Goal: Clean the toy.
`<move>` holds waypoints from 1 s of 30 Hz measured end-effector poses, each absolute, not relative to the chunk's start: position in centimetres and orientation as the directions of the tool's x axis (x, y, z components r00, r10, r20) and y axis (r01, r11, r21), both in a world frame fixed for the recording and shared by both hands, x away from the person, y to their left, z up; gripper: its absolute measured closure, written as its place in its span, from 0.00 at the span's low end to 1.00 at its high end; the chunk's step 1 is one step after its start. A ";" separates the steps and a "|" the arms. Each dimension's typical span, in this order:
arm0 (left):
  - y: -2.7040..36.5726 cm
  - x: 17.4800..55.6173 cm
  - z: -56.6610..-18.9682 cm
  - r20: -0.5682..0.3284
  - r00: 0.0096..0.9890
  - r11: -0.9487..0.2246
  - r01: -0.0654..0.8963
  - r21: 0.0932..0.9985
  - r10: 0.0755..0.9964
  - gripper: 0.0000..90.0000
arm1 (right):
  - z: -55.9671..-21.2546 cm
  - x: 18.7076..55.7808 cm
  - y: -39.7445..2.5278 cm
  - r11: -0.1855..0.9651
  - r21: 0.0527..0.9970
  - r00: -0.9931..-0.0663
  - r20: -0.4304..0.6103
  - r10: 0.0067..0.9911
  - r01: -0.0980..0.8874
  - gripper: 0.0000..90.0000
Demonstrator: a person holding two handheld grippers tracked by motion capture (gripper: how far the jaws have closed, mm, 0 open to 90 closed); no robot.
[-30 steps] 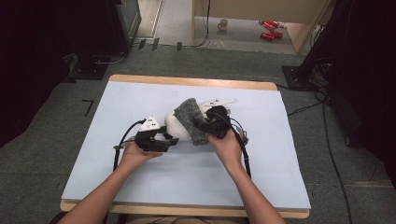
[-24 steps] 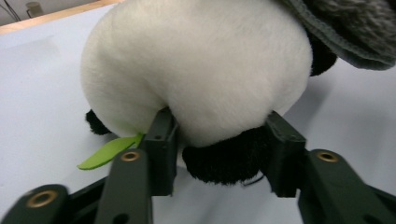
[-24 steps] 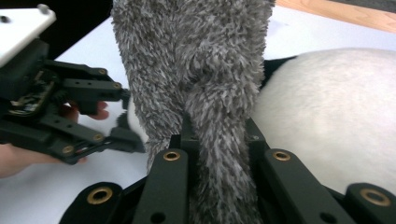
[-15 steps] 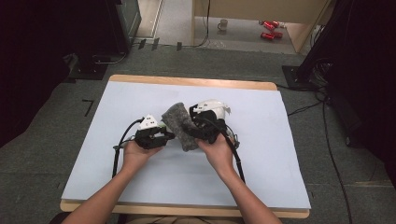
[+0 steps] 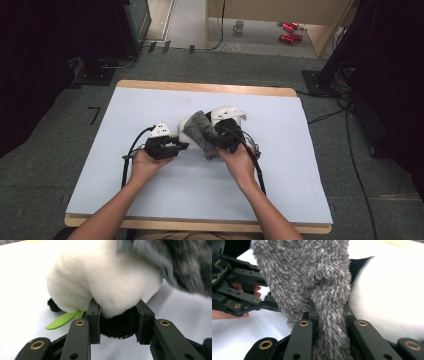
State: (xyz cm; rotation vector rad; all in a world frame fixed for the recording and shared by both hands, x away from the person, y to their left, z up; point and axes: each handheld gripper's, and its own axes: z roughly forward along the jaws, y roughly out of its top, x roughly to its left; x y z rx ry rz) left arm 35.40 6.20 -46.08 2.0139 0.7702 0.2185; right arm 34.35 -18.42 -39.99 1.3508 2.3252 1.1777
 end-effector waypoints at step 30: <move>6.9 36.1 -46.2 -0.192 0.789 -0.357 0.462 0.812 0.584 0.72 | -39.0 35.1 -27.9 0.052 0.747 -0.367 0.263 0.892 0.663 0.87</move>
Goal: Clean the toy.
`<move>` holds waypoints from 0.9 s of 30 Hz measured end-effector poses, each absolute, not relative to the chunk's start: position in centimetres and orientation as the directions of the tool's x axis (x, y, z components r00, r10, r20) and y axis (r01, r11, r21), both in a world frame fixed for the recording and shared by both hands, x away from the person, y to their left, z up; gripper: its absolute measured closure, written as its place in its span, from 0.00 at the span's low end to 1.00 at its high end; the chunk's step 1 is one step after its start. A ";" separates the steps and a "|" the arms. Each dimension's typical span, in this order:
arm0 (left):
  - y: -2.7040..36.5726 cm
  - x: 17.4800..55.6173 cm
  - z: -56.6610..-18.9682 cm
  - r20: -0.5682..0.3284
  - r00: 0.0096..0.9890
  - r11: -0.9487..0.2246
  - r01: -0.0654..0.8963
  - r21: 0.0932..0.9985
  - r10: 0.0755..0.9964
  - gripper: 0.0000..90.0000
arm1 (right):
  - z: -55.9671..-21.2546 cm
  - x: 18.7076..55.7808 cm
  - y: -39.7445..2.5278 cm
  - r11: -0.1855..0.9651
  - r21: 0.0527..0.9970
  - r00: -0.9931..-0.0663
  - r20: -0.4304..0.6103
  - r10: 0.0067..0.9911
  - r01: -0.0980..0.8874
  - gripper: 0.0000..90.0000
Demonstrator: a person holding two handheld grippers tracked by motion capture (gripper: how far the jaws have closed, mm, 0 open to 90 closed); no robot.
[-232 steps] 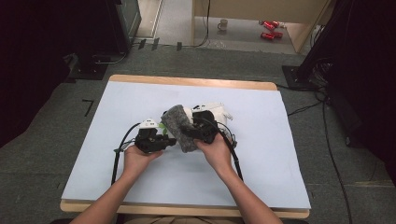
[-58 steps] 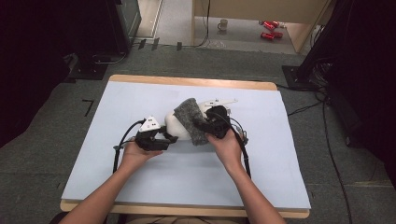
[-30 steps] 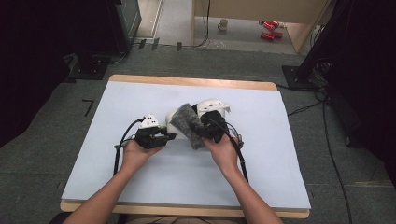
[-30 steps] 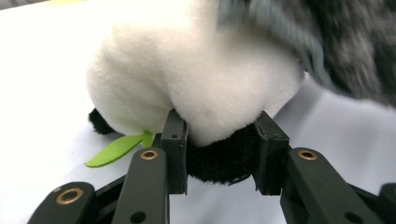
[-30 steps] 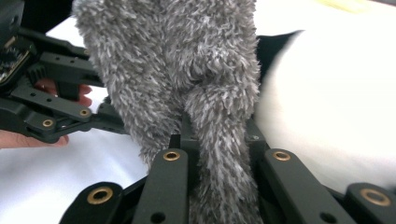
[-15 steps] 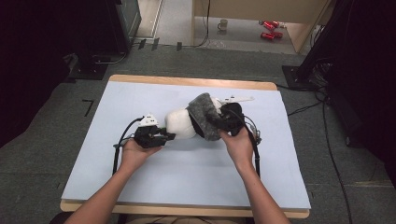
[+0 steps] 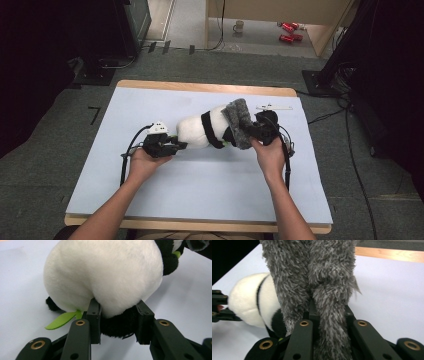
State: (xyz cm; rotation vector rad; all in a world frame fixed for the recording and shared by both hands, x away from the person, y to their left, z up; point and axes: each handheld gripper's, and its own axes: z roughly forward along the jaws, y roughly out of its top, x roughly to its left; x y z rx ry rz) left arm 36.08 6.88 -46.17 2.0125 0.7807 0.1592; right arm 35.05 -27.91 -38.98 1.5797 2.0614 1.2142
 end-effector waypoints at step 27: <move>6.5 35.5 -45.5 -0.211 0.767 -0.311 0.473 0.824 0.606 0.73 | -36.6 32.9 -20.5 0.165 0.777 -0.561 0.273 0.781 0.608 0.87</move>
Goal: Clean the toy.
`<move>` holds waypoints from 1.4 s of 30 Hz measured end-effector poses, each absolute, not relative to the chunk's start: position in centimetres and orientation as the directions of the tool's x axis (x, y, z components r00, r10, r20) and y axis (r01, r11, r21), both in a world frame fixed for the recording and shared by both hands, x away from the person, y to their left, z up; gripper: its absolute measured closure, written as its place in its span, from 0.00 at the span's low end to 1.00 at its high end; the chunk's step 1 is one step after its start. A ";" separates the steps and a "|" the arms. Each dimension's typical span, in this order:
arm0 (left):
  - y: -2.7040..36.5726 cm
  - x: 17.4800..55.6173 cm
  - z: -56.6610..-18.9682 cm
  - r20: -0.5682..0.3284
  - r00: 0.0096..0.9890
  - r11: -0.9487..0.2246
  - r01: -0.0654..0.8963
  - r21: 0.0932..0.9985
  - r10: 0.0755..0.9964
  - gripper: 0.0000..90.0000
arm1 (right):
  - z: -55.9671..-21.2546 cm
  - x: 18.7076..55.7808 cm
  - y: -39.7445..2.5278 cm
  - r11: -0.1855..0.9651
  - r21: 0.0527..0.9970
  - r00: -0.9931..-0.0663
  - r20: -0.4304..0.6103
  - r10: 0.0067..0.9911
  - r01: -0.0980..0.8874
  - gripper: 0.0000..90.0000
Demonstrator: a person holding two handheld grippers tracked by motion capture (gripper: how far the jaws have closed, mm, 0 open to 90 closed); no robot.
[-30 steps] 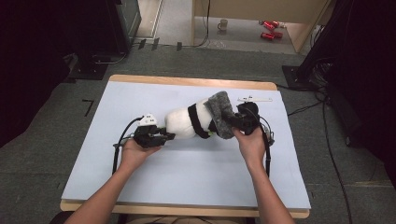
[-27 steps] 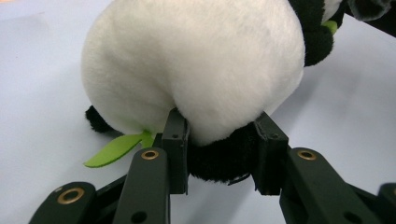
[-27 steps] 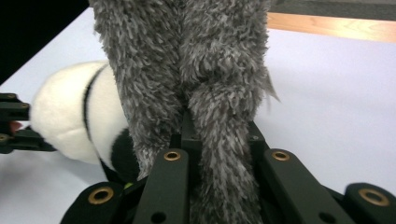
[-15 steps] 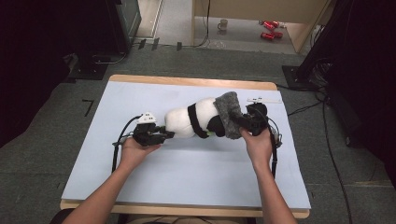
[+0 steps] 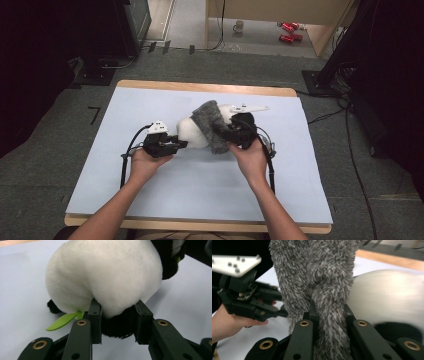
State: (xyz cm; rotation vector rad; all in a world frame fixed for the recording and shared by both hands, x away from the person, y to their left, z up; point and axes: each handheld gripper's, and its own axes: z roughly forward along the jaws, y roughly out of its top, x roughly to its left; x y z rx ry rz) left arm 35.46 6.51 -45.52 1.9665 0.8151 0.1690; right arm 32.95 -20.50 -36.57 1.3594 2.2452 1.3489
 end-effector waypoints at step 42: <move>5.6 35.2 -45.4 -0.200 0.781 -0.339 0.466 0.817 0.591 0.76 | -39.8 34.4 -27.9 0.060 0.723 -0.420 0.330 0.845 0.688 0.88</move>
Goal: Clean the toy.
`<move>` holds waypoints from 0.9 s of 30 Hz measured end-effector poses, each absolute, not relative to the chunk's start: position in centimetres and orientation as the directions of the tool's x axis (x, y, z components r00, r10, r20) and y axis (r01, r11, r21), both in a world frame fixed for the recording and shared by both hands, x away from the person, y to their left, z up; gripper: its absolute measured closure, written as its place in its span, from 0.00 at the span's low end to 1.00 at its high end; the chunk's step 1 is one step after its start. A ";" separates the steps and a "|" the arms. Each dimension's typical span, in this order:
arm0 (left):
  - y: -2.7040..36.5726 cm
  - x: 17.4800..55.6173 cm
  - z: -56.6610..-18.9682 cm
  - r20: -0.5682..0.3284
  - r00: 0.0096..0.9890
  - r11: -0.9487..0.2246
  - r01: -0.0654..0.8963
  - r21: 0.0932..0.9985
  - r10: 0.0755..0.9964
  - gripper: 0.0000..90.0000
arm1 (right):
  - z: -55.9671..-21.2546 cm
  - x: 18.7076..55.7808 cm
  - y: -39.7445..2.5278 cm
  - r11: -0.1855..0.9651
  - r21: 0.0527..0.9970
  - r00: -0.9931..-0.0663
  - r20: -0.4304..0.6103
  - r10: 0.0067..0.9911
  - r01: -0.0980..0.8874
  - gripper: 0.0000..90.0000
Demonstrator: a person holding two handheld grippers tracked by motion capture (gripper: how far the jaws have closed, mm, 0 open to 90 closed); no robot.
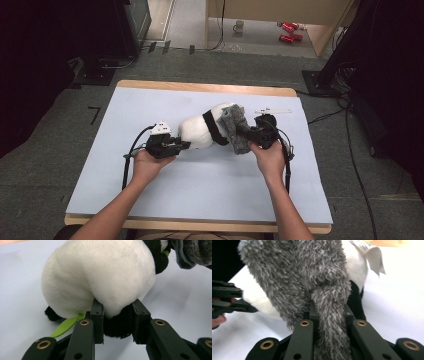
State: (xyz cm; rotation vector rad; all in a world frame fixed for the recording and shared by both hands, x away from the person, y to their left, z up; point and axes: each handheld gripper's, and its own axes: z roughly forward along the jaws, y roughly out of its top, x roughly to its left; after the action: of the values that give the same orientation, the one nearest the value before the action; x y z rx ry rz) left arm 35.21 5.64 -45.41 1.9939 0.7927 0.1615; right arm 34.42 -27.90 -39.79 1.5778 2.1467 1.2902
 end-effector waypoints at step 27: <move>5.9 35.3 -45.0 -0.160 0.784 -0.339 0.430 0.836 0.600 0.76 | -36.1 32.8 -28.6 0.004 0.772 -0.428 0.348 0.834 0.635 0.88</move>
State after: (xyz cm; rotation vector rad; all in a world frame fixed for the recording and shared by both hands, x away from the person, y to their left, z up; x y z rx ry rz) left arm 35.34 5.86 -45.03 1.9850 0.7729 0.2161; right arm 32.81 -28.58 -36.09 1.5452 2.0653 1.3917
